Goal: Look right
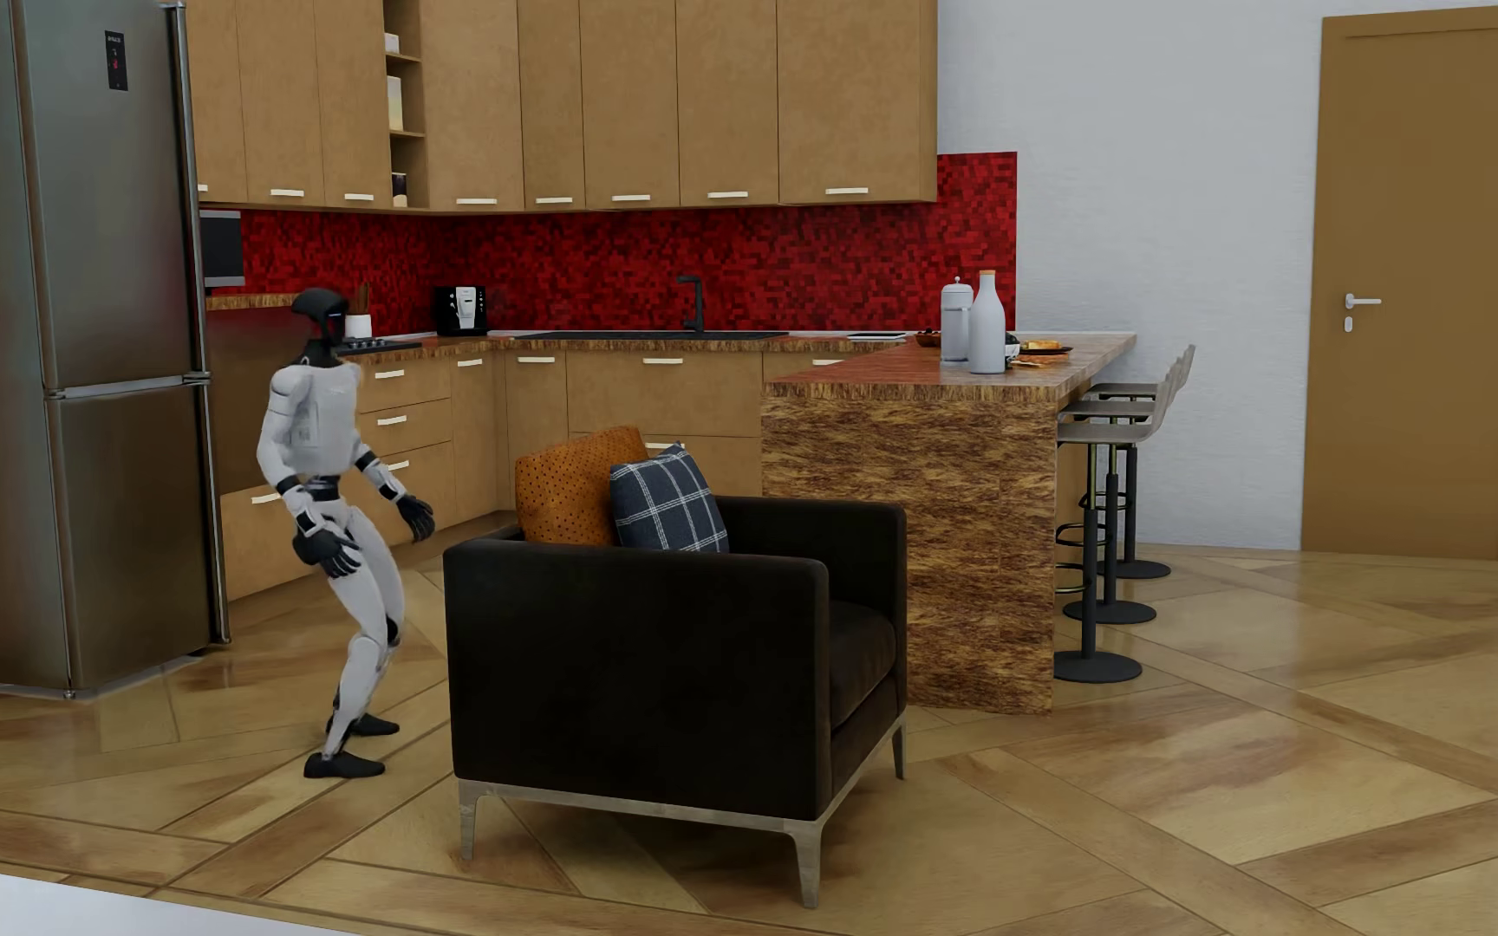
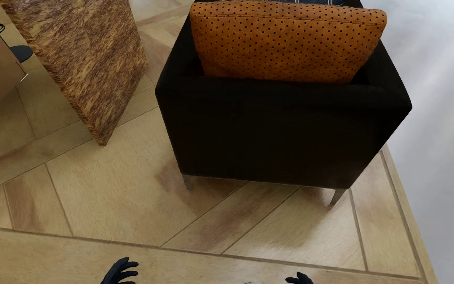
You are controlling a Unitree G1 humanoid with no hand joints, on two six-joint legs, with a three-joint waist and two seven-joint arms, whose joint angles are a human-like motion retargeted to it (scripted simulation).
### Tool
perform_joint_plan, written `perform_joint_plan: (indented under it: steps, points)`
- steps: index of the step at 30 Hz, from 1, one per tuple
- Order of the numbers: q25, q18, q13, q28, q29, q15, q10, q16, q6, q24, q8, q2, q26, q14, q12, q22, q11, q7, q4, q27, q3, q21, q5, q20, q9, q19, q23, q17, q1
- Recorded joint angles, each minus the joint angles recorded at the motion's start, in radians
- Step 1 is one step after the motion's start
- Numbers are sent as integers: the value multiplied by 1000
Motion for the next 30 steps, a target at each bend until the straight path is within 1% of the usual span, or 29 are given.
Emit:
perform_joint_plan:
  steps: [1,2,3,4,5,6,7,8,9,10,11,12,13,14,16,17,18,19,20,21,22,23,24,25,26,27,28,29,30]
  points:
    - [16,-3,-19,10,13,6,-16,6,-3,-5,6,6,0,7,-4,-3,-5,21,0,6,-6,-1,-8,-3,19,3,7,-17,20]
    - [23,-3,-24,18,18,6,-12,-5,0,-14,12,-5,-3,0,3,-29,2,30,7,7,0,-29,-2,-17,23,2,25,-20,17]
    - [10,-7,-22,22,11,10,5,-26,-2,-24,16,-2,-2,7,2,-46,-1,32,15,16,2,-28,6,-31,34,-1,22,-19,13]
    - [-10,-6,-21,20,-2,18,73,-28,-15,-33,30,0,15,55,-22,-61,-5,32,15,21,5,-12,11,-46,49,-2,34,-20,-19]
    - [-29,0,-1,12,-19,36,173,-31,-22,-34,42,11,39,142,-68,-72,-25,24,16,23,19,-8,20,-59,65,-3,44,-10,-71]
    - [-34,15,11,0,-33,55,177,-30,-19,-31,58,18,22,176,-73,-57,-53,8,5,27,13,-5,27,-53,58,-1,38,-25,-86]
    - [-40,35,13,-14,-46,75,120,-30,-7,-22,66,26,-4,141,-63,-37,-88,-8,-10,31,-2,-24,35,-34,44,2,39,-22,-79]
    - [-45,67,13,-29,-61,85,-48,-8,15,-14,67,19,-42,77,-34,-11,-101,-19,-1,38,-23,-35,58,-17,25,1,8,0,-31]
    - [-41,-15,-8,-39,-58,88,-57,26,-3,-13,44,6,-43,81,-23,-14,-91,-2,4,36,-37,8,33,-12,13,5,27,-8,-22]
    - [-33,-52,-21,-45,-41,100,-46,10,-4,-12,19,8,-25,74,-42,-25,-102,5,13,34,-31,-6,16,-21,11,10,47,-25,-21]
    - [-22,-38,-34,-49,-28,107,-58,-1,-20,-16,14,15,-28,76,-18,-44,-109,22,17,45,-43,-6,7,-38,6,11,29,-8,-2]
    - [-13,10,-30,-58,-14,106,-53,-20,-35,-24,4,7,-22,71,-22,-29,-98,35,23,49,-34,3,0,-48,-4,12,29,11,2]
    - [-7,16,-23,-71,6,107,-45,-36,-46,-32,3,8,-1,66,-37,-32,-95,39,26,54,-22,-6,-1,-58,-5,13,37,11,6]
    - [-8,6,-26,-88,22,122,-51,-29,-46,-39,7,8,13,70,-23,-57,-113,46,36,62,-28,-4,7,-62,-10,14,37,-6,4]
    - [-17,5,-13,-107,21,147,-61,-7,-55,-47,14,3,16,74,0,-48,-138,63,46,71,-52,-23,10,-44,-14,17,28,-4,10]
    - [-21,6,6,-111,9,160,-48,-11,-53,-42,-1,0,29,66,5,-72,-144,73,56,72,-67,-22,2,-53,-11,21,34,-2,7]
    - [-21,8,21,-116,-1,161,-46,-11,-43,-35,-6,1,30,64,-10,-61,-160,81,70,82,-78,-16,6,-56,-9,18,41,-15,6]
    - [-21,11,16,-122,-8,154,-58,-10,-40,-26,-10,2,21,67,-5,-58,-174,90,72,104,-99,-37,3,-52,-8,22,36,-19,15]
    - [-27,14,24,-129,-22,143,-84,0,-36,-17,-19,0,8,74,-12,-20,-199,90,69,123,-115,-31,-1,-56,-18,20,22,-12,24]
    - [-36,14,40,-140,-30,60,-102,6,-51,-3,-41,0,9,80,-52,-14,-161,102,68,141,-90,-24,-21,-46,-9,-45,19,-9,47]
    - [-53,13,16,-144,-33,25,-86,12,-65,10,-64,-12,-2,69,-55,-52,-126,117,72,160,-68,-25,-42,-33,-3,-51,32,-4,51]
    - [-68,12,-14,-134,-40,97,-59,6,-64,20,-64,-18,-29,49,-40,-47,-141,130,81,175,-66,-5,-52,-46,-10,59,19,-2,41]
    - [-61,9,-15,-122,-39,185,-23,-1,-68,25,-53,-6,-32,42,-28,-68,-161,118,77,165,-49,10,-46,-56,-3,15,16,-11,39]
    - [-45,2,-10,-111,-36,193,59,-16,-70,25,-28,-5,-27,68,-17,-89,-157,95,70,143,-25,4,-38,-51,9,35,18,-13,11]
    - [-29,-6,6,-101,-36,200,187,-28,-72,23,2,3,0,152,-35,-86,-157,68,59,108,4,8,-29,-66,29,40,40,-4,-39]
    - [4,-4,30,-104,-35,200,183,-28,-53,18,23,-9,30,164,-50,-62,-162,20,28,61,8,4,-20,-63,19,41,49,-10,-64]
    - [37,5,52,-114,-32,192,46,-10,-21,12,34,-23,47,89,-48,-49,-164,-12,6,18,-7,-19,-3,-43,5,35,37,-15,-38]
    - [47,17,60,-120,-50,180,-28,23,-4,7,43,-30,33,61,-7,-32,-169,1,11,-7,-58,-47,7,-24,-9,44,15,14,-13]
    - [43,22,42,-114,-78,133,-50,16,0,8,21,-31,40,67,-19,-9,-163,27,21,-10,-85,-14,-8,-35,-9,-27,16,1,8]
